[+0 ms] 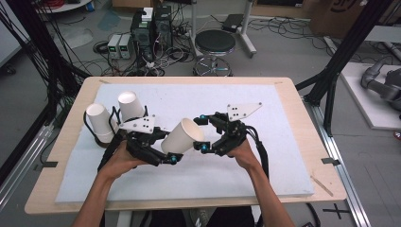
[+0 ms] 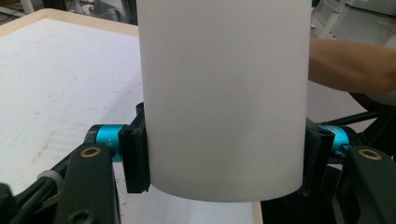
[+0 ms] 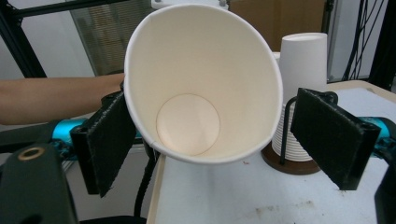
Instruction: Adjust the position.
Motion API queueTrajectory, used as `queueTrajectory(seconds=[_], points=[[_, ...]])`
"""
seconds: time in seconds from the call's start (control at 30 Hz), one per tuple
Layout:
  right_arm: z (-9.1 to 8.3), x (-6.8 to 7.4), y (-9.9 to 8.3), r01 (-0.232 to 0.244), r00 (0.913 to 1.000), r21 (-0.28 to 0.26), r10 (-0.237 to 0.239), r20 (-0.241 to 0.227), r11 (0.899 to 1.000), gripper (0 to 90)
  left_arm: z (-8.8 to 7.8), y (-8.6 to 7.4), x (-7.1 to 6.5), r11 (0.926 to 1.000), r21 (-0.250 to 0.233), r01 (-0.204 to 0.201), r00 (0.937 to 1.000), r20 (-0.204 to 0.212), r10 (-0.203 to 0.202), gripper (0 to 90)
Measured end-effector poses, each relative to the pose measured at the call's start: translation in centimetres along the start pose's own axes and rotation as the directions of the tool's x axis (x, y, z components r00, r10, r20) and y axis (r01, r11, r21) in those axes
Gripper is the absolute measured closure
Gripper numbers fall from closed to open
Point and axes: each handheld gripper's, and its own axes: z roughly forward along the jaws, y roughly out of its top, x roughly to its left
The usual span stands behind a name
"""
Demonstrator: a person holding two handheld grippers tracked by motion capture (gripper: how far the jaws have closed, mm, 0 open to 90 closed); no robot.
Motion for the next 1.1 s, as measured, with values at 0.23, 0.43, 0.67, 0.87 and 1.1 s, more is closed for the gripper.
queueTrajectory(seconds=[0.23,0.43,0.67,0.87,1.1], points=[[0.7,0.0,0.0,0.004,0.9999,0.000,-0.004,-0.010,1.000,14.8,0.3,0.0,0.0,1.0000,0.008,0.002,1.0000,0.005,-0.002,35.8],[0.9,0.0,0.0,0.002,0.9998,-0.001,-0.002,-0.018,1.000,14.9,0.5,0.0,0.0,1.0000,0.008,0.001,0.9999,0.010,-0.002,35.9],[1.3,0.0,0.0,-0.002,0.9996,-0.022,0.001,-0.029,1.000,14.9,0.7,0.1,-0.1,1.0000,0.005,0.000,0.9999,0.013,0.000,35.8],[1.3,0.0,0.1,0.002,0.9995,-0.032,-0.003,-0.033,0.999,17.4,0.7,0.1,0.0,1.0000,0.003,0.001,0.9999,0.012,-0.001,35.9],[1.3,0.0,0.1,0.012,0.9991,-0.036,-0.014,-0.040,0.999,23.4,0.7,0.1,0.0,1.0000,0.000,0.005,0.9999,0.013,-0.005,35.9]])
